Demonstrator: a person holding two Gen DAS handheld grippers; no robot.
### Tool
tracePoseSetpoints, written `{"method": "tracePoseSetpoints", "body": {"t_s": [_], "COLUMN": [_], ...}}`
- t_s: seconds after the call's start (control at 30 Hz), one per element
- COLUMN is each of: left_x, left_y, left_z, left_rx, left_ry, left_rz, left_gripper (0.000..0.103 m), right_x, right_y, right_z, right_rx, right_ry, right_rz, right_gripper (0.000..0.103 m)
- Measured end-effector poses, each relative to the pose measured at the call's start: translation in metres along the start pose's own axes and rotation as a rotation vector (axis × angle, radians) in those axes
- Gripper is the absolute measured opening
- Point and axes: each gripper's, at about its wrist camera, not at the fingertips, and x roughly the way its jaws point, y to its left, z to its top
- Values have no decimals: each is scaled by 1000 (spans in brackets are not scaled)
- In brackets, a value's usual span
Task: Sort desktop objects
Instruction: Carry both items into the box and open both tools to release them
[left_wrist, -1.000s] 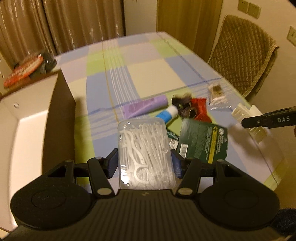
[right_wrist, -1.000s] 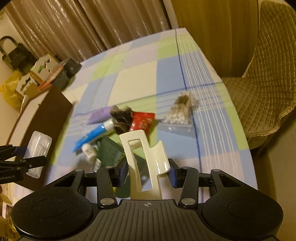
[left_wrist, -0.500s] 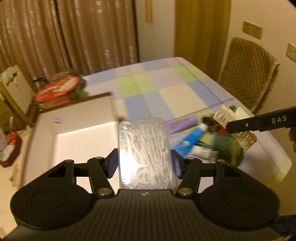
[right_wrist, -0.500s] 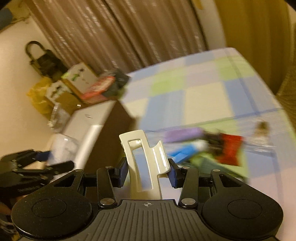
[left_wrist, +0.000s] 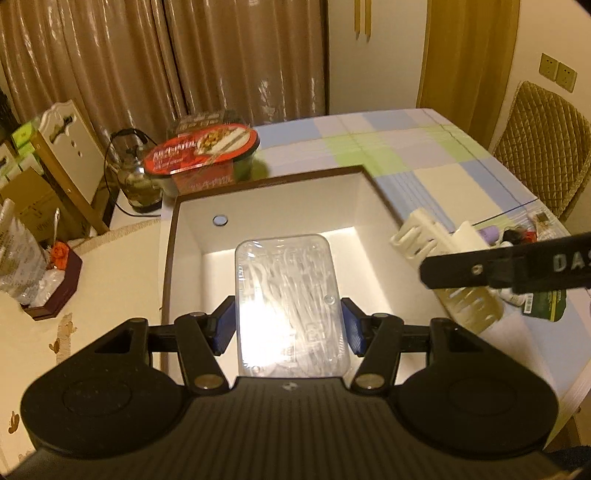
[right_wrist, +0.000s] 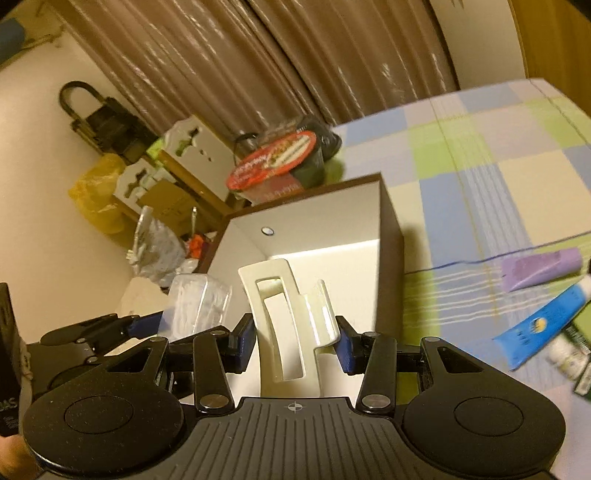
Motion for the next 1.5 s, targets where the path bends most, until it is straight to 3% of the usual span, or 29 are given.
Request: {"method": "tracePoseSetpoints", "body": {"t_s": [0.27, 0.67, 1.0, 1.1, 1.4, 1.5], "left_x": [42, 90, 108, 108, 88, 78], "left_y": [31, 53, 56, 56, 61, 60], "left_z": [-2, 10, 17, 21, 21, 17], "left_rx": [-39, -62, -50, -40, -30, -27], "left_ry": [70, 138, 160, 157, 151, 158], "left_rz": [-51, -77, -89, -78, -62, -51], "left_gripper": [54, 54, 52, 56, 72, 79], "right_x": [50, 83, 99, 96, 82, 72], "right_y": [16, 21, 15, 17, 22, 27], "right_z": [21, 1, -5, -5, -7, -10], "right_rx": [-95, -250, -338, -360, -349, -337], "right_ry": [27, 97, 140, 137, 215, 231], "right_rz": [-83, -223, -262, -254, -229, -212], "right_gripper": [44, 44, 44, 63, 68, 87]}}
